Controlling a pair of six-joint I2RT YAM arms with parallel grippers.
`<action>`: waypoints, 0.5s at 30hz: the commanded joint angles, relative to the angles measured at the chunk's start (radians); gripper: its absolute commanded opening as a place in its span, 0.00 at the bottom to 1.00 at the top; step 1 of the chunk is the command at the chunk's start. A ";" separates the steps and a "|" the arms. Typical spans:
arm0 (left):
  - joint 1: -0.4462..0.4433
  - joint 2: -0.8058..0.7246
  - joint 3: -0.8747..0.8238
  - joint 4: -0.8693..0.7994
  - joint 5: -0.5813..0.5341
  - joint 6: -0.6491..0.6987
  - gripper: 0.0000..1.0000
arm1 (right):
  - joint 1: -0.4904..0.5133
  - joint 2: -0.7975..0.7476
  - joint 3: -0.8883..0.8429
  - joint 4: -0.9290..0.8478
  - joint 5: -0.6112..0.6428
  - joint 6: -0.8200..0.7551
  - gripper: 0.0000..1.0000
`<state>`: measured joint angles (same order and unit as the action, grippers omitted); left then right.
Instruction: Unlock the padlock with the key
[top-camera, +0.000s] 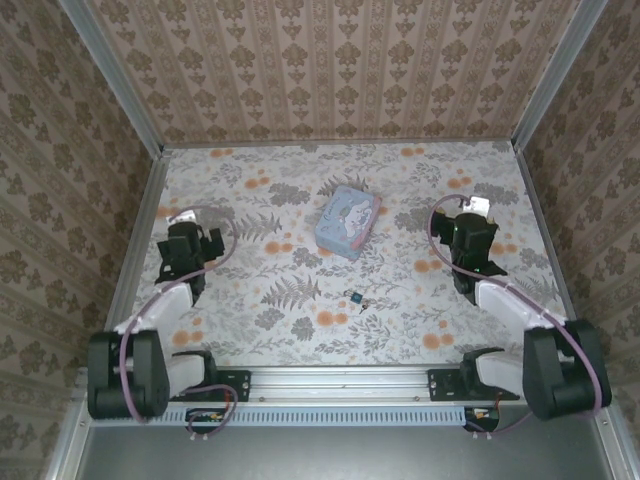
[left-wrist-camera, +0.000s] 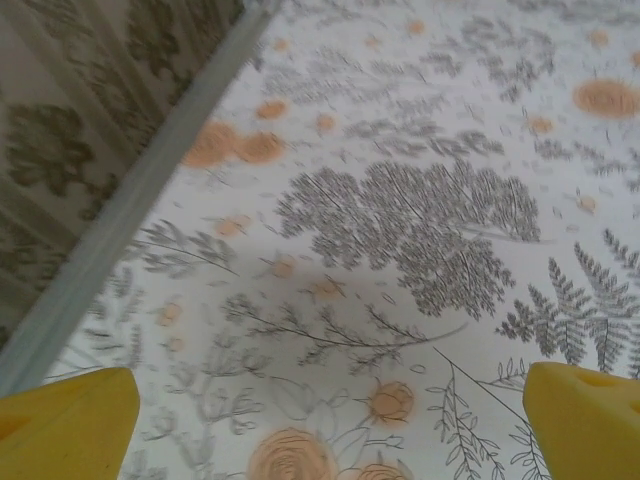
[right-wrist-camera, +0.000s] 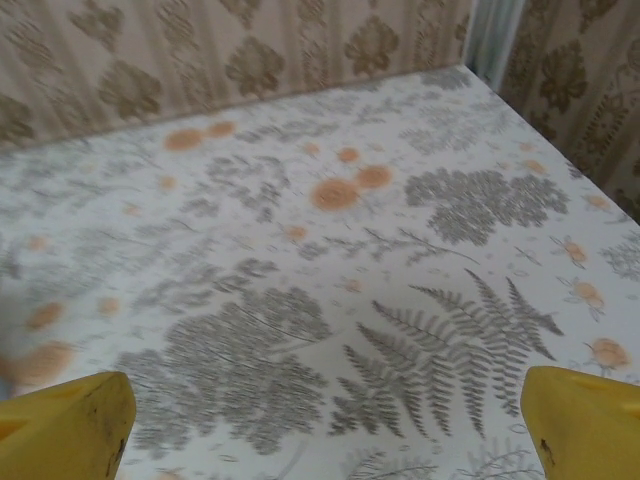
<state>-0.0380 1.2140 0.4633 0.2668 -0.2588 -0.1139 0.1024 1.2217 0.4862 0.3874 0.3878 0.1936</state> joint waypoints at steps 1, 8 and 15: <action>-0.034 0.102 -0.023 0.299 0.059 0.095 1.00 | -0.021 0.092 -0.024 0.196 -0.007 -0.101 1.00; -0.037 0.250 -0.075 0.560 0.128 0.190 1.00 | -0.070 0.326 -0.175 0.681 -0.204 -0.136 1.00; 0.020 0.322 -0.050 0.568 0.220 0.153 1.00 | -0.102 0.320 -0.092 0.509 -0.330 -0.138 0.99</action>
<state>-0.0277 1.5429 0.4061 0.7719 -0.0986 0.0383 0.0105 1.5421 0.3611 0.8608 0.1314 0.0700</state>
